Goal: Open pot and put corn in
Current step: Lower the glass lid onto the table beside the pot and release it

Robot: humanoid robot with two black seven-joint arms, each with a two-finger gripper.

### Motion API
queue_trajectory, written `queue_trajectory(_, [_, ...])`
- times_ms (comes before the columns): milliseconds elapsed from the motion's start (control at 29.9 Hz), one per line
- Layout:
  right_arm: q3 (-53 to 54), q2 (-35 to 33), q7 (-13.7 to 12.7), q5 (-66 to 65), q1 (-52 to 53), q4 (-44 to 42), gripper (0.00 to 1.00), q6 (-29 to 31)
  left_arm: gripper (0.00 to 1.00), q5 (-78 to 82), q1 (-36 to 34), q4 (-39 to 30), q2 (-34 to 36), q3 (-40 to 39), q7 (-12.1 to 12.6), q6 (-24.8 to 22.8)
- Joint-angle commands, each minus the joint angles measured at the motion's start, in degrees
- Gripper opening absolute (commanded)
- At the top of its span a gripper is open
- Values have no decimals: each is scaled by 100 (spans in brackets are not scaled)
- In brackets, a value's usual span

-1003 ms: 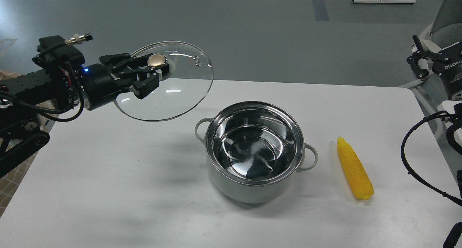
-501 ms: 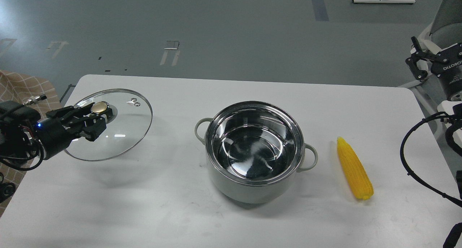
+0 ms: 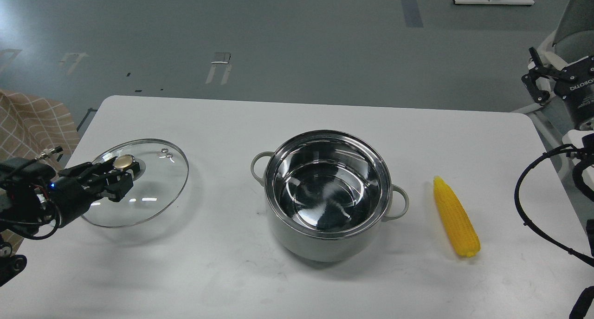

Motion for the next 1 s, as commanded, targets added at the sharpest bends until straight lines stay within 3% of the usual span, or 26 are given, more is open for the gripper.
queue_trajectory(0, [-1, 2, 0, 0, -31, -2, 100, 0, 41, -3, 115, 28, -31, 0, -14, 38])
queue_trajectory(635, [-18, 2, 0, 0, -75, -2, 100, 0, 47, -3, 264, 362, -417, 43, -23, 56])
queue_trajectory(668, [-18, 2, 0, 0, -75, -2, 100, 0, 49, -3, 264, 362, -417, 35, -23, 56])
queue_trajectory(735, [-27, 2, 0, 0, -75, 15, 100, 0, 68, -11, 247, 353, -409, -18, -23, 56])
queue_trajectory(802, [-27, 2, 0, 0, -75, 16, 100, 0, 75, -64, 229, 344, -383, -62, -23, 56])
queue_trajectory(936, [-36, 2, 0, 0, -101, 33, 100, 0, 82, -345, 203, 292, -295, -80, -84, 144])
queue_trajectory(969, [-45, -7, -9, 0, -136, 50, 100, 0, 84, -458, 185, 283, -216, -88, -206, 144])
